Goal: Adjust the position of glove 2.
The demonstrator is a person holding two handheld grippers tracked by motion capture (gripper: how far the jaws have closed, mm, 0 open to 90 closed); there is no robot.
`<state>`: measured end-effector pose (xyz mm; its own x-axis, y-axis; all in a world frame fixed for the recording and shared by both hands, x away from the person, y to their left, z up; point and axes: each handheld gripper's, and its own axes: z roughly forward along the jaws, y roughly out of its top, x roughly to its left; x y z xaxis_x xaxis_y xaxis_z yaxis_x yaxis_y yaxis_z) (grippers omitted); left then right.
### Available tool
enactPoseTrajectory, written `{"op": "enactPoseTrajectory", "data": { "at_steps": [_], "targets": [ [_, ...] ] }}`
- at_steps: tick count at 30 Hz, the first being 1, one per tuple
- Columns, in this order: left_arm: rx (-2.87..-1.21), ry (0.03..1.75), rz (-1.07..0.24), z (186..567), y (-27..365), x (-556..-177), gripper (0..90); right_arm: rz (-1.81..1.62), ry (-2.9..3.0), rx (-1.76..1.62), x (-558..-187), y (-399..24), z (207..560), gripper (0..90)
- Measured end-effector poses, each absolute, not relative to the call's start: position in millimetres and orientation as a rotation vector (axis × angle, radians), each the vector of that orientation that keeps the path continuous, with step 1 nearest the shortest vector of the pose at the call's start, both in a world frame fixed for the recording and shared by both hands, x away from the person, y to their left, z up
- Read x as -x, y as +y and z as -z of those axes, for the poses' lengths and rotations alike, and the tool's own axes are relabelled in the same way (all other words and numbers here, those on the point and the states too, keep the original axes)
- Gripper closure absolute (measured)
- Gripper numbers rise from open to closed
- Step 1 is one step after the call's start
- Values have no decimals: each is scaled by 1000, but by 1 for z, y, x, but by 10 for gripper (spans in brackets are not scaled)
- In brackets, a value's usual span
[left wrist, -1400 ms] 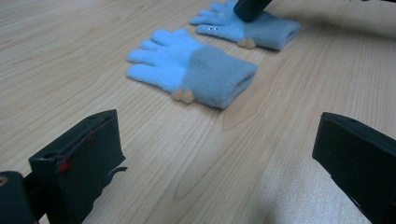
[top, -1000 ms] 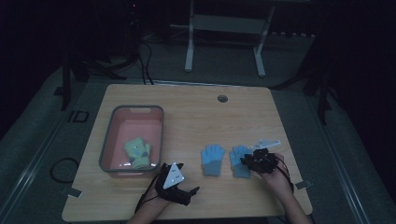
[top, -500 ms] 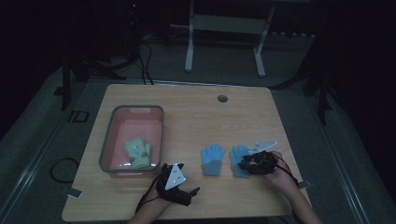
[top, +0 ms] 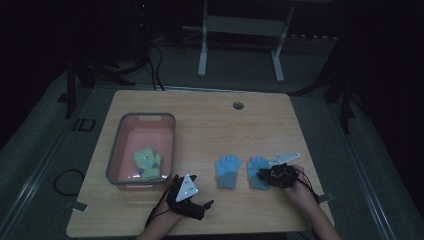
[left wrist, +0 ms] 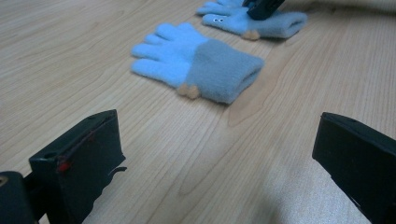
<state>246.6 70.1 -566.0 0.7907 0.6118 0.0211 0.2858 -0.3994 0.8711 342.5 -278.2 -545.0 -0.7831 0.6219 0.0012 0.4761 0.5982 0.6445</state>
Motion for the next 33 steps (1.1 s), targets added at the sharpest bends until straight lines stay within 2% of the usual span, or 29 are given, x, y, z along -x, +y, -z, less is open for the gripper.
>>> {"op": "enactPoseTrajectory", "data": {
  "at_steps": [5,11,33],
  "targets": [
    [-1999,671,-422,566,70,-246,17,-915,2609,-925,-341,-275,543,831],
    [-2002,671,-414,566,70,-247,17,-934,2589,-963,-340,-278,533,856],
    [-2001,668,-417,566,70,-247,17,-1102,2450,-897,-331,-264,437,858]
  ]
}}
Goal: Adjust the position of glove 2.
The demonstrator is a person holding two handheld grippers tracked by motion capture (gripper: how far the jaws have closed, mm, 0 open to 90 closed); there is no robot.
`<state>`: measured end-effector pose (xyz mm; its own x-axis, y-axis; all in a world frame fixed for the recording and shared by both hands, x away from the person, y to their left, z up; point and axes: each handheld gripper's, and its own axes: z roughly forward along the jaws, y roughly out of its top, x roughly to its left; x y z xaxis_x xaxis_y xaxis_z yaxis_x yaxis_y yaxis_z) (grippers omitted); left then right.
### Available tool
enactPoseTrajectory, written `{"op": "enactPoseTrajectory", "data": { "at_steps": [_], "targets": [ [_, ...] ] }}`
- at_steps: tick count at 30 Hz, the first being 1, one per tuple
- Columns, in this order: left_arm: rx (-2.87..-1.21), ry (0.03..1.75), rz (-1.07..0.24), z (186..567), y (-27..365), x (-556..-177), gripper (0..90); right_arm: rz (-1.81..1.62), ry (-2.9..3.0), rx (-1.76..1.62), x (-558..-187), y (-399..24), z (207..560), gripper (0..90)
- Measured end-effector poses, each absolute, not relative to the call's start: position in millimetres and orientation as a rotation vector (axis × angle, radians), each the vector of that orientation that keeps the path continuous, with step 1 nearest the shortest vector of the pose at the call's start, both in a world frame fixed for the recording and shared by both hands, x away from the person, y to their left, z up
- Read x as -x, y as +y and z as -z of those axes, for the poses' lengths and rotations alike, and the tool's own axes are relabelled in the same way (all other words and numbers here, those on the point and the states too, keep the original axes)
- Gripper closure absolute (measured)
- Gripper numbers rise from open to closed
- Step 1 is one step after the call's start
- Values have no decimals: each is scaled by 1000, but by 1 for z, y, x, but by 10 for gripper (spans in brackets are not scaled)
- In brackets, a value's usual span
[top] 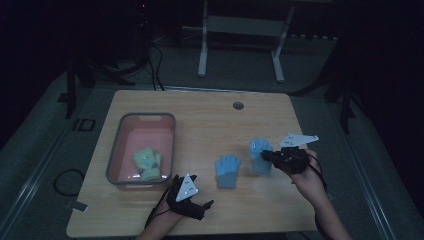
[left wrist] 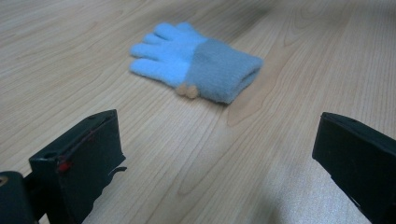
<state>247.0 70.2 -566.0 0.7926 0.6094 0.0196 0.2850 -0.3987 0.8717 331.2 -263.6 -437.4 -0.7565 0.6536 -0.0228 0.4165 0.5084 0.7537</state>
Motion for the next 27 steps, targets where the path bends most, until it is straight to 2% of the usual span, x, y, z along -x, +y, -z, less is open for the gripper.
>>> {"op": "enactPoseTrajectory", "data": {
  "at_steps": [12,21,27],
  "targets": [
    [-2003,665,-413,566,70,-247,17,-1148,2463,-844,-328,-228,420,858],
    [-2003,663,-411,566,70,-247,17,-1142,2500,-828,-330,-191,429,858],
    [-2009,655,-410,566,70,-247,17,-1147,2535,-843,-331,-181,441,857]
  ]
}}
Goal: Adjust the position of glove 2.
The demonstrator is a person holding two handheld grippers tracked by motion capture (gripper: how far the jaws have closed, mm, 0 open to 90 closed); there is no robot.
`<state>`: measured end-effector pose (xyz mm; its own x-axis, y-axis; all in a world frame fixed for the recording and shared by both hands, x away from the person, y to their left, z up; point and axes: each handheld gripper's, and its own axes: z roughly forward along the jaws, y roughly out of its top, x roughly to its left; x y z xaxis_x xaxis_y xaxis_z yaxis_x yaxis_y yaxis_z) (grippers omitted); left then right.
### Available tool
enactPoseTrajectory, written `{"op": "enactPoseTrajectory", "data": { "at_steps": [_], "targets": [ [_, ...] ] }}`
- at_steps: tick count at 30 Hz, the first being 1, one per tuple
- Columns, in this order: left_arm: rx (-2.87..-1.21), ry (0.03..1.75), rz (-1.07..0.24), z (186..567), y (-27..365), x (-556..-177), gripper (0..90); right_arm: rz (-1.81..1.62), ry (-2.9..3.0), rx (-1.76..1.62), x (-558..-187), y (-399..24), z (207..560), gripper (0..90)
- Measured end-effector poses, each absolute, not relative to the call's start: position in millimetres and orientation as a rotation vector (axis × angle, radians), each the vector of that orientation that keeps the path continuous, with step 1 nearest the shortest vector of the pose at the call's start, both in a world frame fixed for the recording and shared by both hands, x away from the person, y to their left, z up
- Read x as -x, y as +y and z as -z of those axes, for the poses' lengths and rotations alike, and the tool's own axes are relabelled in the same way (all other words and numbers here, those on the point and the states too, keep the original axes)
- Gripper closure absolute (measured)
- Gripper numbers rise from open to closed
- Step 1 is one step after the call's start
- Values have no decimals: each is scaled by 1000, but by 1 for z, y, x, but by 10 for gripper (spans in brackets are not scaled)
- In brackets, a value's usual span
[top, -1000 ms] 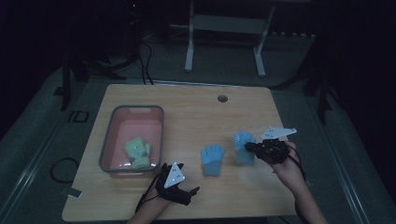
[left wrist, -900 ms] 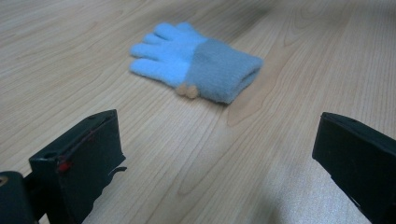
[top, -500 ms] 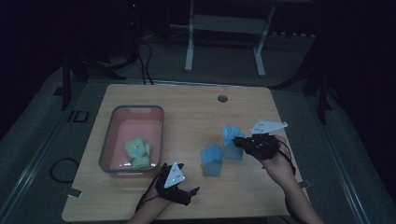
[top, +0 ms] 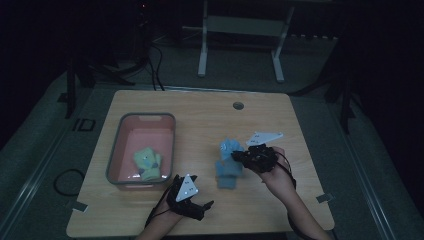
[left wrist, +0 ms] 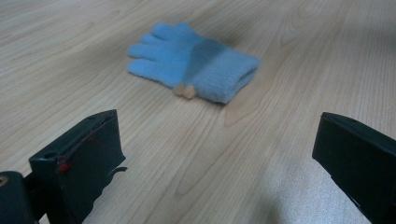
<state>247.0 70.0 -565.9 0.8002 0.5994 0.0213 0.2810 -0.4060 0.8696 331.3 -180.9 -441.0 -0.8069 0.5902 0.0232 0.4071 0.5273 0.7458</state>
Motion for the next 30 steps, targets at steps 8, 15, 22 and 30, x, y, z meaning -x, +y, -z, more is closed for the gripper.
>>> {"op": "enactPoseTrajectory", "data": {
  "at_steps": [8,15,22,30],
  "targets": [
    [-2013,660,-406,566,69,-247,17,-1097,2577,-884,-334,-175,466,856],
    [-2015,660,-411,566,69,-247,17,-1029,2608,-936,-339,-170,491,855],
    [-2009,666,-404,566,70,-247,17,-982,2633,-974,-344,-167,509,852],
    [-2009,663,-403,566,70,-247,17,-954,2663,-998,-347,-166,522,837]
  ]
}}
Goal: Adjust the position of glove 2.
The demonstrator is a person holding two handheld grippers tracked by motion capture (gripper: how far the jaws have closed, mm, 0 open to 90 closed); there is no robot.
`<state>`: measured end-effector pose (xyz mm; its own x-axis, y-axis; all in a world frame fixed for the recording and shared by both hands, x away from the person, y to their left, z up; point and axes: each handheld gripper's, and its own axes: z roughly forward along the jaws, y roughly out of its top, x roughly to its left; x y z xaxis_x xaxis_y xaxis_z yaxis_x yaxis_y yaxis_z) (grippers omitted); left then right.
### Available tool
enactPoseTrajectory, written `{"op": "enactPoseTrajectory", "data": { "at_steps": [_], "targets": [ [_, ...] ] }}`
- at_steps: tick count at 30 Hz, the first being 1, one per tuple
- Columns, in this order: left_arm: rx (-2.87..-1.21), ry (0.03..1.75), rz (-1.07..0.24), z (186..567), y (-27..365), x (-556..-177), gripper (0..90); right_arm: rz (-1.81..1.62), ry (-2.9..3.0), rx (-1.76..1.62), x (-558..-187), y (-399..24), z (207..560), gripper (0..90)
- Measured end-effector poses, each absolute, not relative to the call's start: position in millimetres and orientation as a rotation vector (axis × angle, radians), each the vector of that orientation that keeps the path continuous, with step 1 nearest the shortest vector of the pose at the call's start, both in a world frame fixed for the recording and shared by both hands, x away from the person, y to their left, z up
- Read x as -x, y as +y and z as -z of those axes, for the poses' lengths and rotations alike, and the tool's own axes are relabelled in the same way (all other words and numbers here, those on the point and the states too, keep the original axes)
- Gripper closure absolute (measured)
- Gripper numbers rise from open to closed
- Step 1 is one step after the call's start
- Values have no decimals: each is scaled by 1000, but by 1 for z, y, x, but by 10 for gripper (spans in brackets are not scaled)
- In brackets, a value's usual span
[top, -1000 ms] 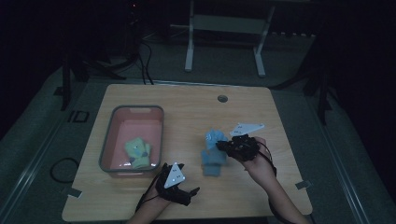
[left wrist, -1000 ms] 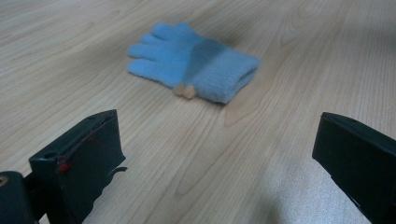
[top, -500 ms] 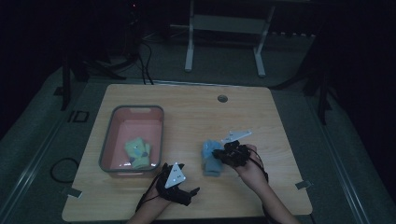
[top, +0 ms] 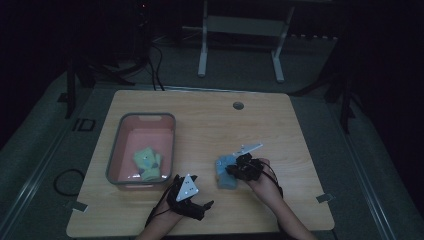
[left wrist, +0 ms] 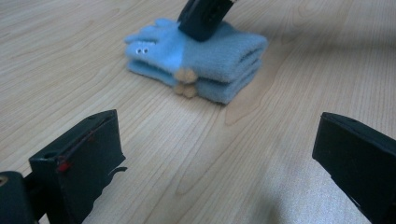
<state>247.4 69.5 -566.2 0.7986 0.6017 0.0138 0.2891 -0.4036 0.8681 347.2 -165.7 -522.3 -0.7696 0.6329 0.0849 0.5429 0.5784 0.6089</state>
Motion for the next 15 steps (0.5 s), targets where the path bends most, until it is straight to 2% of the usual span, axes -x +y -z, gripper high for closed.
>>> {"op": "enactPoseTrajectory", "data": {
  "at_steps": [9,13,15],
  "targets": [
    [-2019,669,-404,566,70,-247,17,-923,2677,-1004,-351,-164,531,779],
    [-2012,671,-415,566,70,-247,17,-957,2666,-998,-351,-168,527,662],
    [-2008,677,-420,566,70,-247,17,-983,2654,-989,-349,-171,523,555]
  ]
}}
